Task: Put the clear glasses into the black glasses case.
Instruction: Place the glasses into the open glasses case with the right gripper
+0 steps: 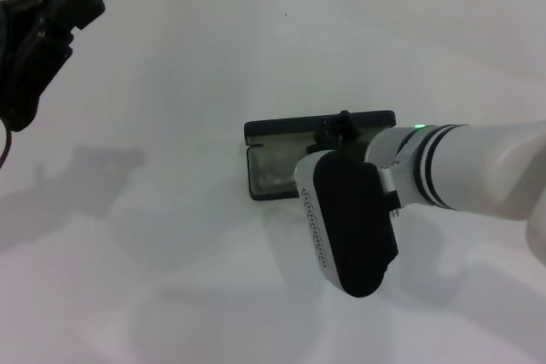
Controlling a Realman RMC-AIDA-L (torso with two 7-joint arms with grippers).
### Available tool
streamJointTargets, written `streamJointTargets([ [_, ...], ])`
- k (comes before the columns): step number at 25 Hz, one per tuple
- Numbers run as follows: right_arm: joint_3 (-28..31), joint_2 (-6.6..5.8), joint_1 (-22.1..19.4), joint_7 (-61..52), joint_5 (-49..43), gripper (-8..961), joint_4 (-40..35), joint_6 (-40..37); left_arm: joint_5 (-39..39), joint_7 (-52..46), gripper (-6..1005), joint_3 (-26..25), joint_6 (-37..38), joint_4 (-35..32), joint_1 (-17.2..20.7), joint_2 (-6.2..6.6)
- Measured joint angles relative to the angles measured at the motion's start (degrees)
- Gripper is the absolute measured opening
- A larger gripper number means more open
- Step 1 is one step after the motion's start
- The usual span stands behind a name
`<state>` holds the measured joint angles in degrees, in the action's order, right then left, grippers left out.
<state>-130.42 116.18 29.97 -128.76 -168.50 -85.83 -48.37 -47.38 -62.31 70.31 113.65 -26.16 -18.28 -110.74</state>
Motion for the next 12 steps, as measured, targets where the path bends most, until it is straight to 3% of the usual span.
streamJointTargets([
  [7, -0.6, 0.01, -1.3, 0.0, 0.5, 163, -2.6, -1.3, 0.0, 0.0, 57, 0.0, 0.0, 0.0, 0.1, 0.0],
  [12, -0.3, 0.0, -4.4, 0.1, 1.2, 163, -5.6, -0.9, -0.1, 0.0, 57, 0.0, 0.2, 0.0, 0.2, 0.0],
])
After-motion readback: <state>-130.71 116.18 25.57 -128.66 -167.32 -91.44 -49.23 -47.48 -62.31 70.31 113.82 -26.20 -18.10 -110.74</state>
